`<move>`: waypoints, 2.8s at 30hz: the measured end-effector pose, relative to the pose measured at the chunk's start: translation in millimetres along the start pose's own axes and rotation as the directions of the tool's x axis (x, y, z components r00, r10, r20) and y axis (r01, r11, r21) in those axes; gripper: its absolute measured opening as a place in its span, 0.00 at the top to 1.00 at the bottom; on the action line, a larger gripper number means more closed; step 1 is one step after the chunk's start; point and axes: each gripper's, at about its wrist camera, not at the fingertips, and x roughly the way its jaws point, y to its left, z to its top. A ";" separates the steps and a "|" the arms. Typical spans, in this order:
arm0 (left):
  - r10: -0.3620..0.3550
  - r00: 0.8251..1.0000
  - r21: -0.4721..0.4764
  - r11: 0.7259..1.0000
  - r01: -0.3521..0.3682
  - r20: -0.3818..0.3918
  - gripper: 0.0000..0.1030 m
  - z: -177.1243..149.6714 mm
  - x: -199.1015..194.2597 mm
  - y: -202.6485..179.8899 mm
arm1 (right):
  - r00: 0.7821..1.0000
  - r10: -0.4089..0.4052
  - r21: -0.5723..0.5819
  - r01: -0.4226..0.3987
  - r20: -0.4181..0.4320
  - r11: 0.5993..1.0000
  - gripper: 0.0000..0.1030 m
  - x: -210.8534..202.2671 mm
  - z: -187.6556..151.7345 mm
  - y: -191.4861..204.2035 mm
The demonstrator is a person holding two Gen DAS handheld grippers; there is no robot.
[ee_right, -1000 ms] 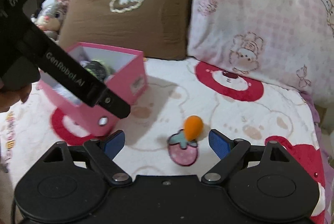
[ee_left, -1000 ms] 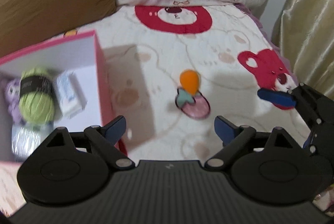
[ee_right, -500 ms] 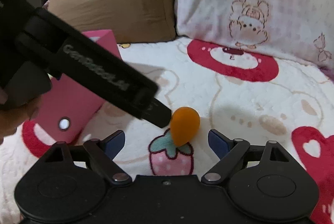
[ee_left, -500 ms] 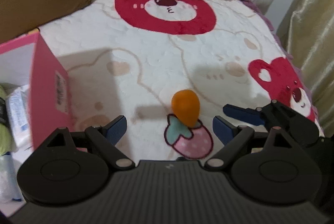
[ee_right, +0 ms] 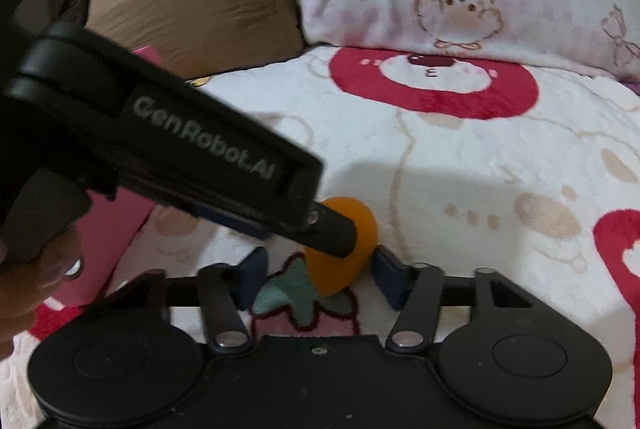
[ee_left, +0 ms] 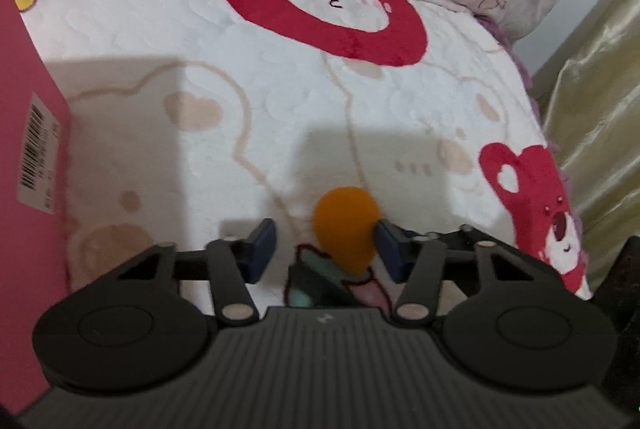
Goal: Organize objects
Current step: 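Close the left tool on the orange sponge and lift it, then carry the orange sponge with the left tool over the pink box, then lower the sponge into the box beside the packaged box and open the left tool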
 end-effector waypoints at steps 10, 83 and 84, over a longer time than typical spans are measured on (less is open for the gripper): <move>-0.055 0.999 0.009 0.998 0.055 -0.004 0.72 -11.8 -21.6 -7.7 | 1.000 -0.002 0.040 0.003 -0.020 0.999 0.63 -21.5 2.0 0.0; 0.103 0.993 -0.327 0.938 -0.117 -0.061 0.71 -27.5 -188.3 210.5 | 0.916 0.164 -0.127 -0.223 -0.366 0.966 0.63 53.6 79.9 256.2; 0.103 0.993 -0.332 0.936 -0.118 -0.065 0.71 -28.4 -184.8 212.5 | 0.913 0.159 -0.127 -0.221 -0.376 0.967 0.63 57.2 78.6 255.9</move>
